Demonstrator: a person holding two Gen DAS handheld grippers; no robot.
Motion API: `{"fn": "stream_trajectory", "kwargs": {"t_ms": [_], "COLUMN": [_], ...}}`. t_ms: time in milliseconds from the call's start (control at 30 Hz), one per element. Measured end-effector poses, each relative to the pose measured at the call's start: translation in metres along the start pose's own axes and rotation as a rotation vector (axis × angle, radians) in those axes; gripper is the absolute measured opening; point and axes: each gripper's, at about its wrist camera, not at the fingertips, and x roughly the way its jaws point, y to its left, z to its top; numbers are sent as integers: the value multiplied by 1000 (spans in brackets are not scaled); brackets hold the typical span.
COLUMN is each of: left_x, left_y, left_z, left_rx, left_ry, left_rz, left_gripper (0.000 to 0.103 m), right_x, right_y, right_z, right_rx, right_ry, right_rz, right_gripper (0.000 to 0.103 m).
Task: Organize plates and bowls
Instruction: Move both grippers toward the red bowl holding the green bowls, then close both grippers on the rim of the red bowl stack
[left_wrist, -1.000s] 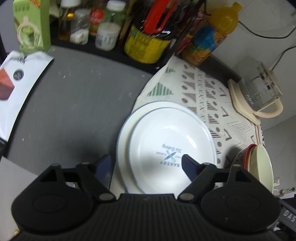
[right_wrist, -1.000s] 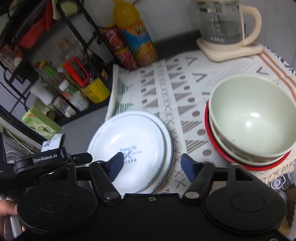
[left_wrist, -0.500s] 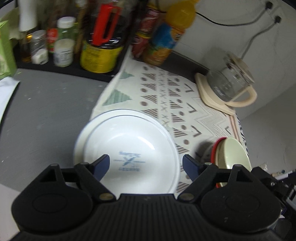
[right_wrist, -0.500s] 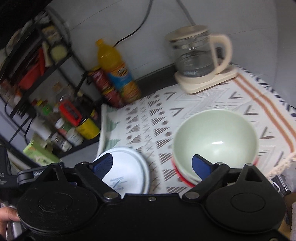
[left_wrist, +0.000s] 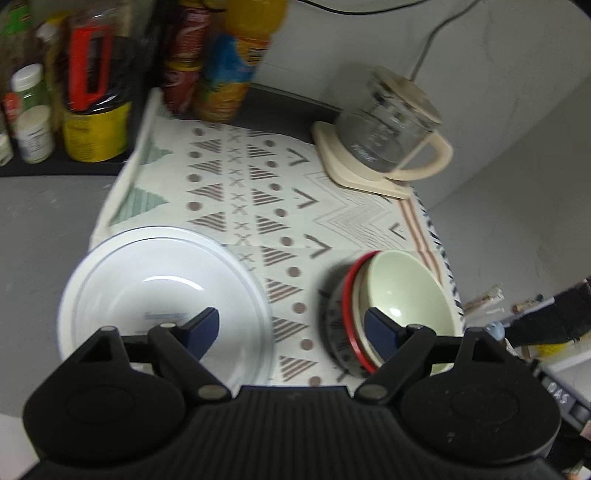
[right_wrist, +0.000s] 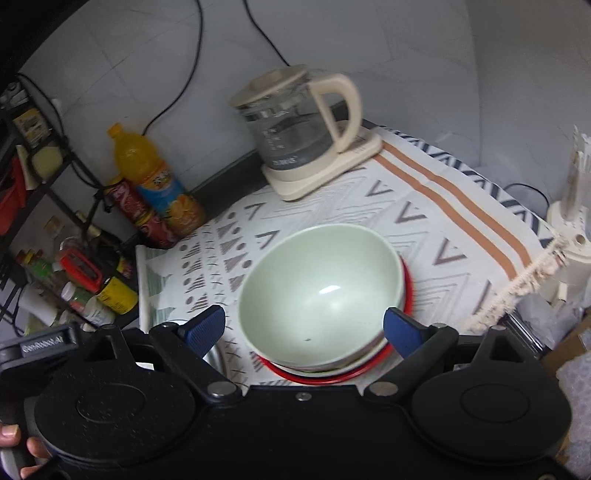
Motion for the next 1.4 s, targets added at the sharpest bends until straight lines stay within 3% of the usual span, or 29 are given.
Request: {"fn": "stream_trajectory", "kwargs": {"t_ms": [667,967,1100,1267,1400], "left_x": [66,106,126,149,160], "left_y": [-29,-35,-37,-37,-37], "left_z": [4,9,9,7,5], "left_rx": [12,-8,-15,-38,-49], "left_ry": [104,169,202,243,264], "left_rz": [-34,-20,-14,-1,3], "left_gripper": [83,81,76,55,49], "right_x": [37,73,88,106,118], "right_y": [-47,-64,-69,-73,-76], "right_z": [0,8,12,13,13], "right_rx": [116,124,124,114,115], "right_ry": [96,191,234,294,331], "right_rz": [-54,-70,-61,-68,-47], "right_gripper": [92,84,73,56,42]}}
